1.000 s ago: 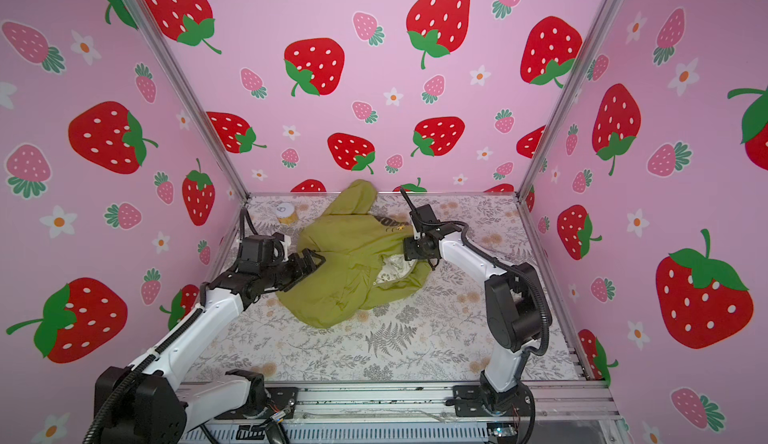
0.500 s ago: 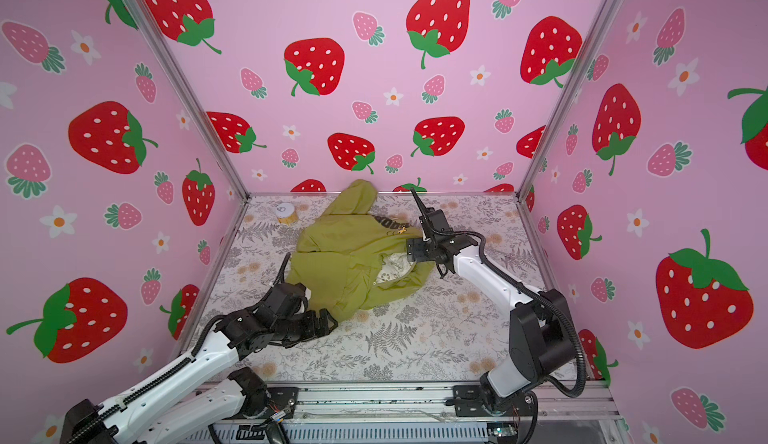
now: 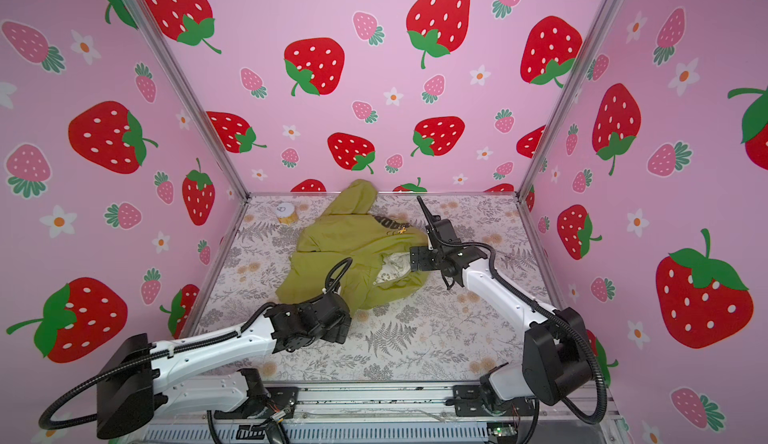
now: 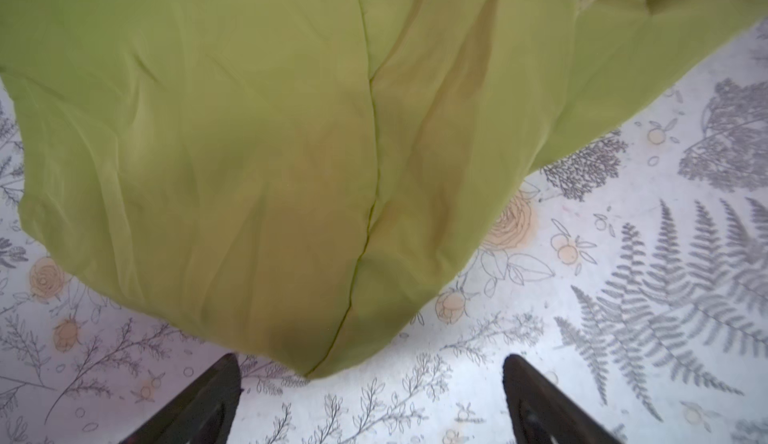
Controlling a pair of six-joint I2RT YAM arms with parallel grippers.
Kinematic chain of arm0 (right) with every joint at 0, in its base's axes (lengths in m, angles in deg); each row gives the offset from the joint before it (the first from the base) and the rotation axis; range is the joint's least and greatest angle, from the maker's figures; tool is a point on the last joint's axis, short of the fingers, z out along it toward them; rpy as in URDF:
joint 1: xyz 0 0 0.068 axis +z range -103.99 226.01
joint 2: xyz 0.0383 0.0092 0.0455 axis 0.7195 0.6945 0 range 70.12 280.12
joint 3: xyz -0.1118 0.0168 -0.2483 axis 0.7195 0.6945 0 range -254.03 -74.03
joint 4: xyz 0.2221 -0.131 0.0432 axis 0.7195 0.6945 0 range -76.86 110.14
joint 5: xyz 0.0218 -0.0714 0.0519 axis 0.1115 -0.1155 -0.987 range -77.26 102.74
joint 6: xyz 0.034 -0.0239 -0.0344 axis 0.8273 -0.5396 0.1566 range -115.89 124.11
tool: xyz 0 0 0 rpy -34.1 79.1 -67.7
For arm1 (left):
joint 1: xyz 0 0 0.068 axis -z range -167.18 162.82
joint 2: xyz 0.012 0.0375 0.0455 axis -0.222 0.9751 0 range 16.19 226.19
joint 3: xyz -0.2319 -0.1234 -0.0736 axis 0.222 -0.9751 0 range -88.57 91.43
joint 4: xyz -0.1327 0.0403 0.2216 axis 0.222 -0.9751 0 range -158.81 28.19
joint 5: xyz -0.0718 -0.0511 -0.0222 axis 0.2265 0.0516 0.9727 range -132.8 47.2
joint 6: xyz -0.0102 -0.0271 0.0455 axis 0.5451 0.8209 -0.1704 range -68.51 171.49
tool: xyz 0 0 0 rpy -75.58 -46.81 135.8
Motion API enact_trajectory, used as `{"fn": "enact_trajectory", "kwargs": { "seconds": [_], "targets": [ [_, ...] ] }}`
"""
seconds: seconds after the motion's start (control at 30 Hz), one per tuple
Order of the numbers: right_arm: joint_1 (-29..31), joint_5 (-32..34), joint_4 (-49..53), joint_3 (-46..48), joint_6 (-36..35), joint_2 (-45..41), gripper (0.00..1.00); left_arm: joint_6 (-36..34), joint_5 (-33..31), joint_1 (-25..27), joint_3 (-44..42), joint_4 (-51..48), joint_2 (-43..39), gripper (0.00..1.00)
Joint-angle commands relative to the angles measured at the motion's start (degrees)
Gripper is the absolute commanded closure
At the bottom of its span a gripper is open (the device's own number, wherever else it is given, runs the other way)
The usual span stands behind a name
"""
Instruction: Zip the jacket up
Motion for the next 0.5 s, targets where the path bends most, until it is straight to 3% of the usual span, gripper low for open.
{"fn": "enact_trajectory", "kwargs": {
  "seconds": [0.0, 0.1, 0.17, 0.37, 0.47],
  "targets": [
    [0.1, -0.8, -0.3, 1.4, 1.6, -1.9, 0.01, -4.3, -3.2, 0.1, 2.4, 4.6, 4.4, 0.0],
    [0.1, -0.8, -1.6, 2.7, 2.8, -2.7, 0.01, -2.6, -5.5, 0.0, 4.0, 4.3, 9.1, 0.03],
    [0.1, -0.5, -2.9, 3.4, 3.8, -3.0, 0.01, 0.9, -8.4, -0.2, 5.0, 2.5, 10.8, 0.11],
    [0.2, 0.9, -4.3, 3.5, 6.2, -3.4, 0.13, 2.3, -9.5, -1.5, 5.3, 1.7, 9.8, 0.73],
    [0.2, 3.7, -3.5, 2.2, 5.9, -3.8, 0.1, 2.8, -11.2, -1.9, 4.9, 0.9, 6.7, 0.91]
  ]
}}
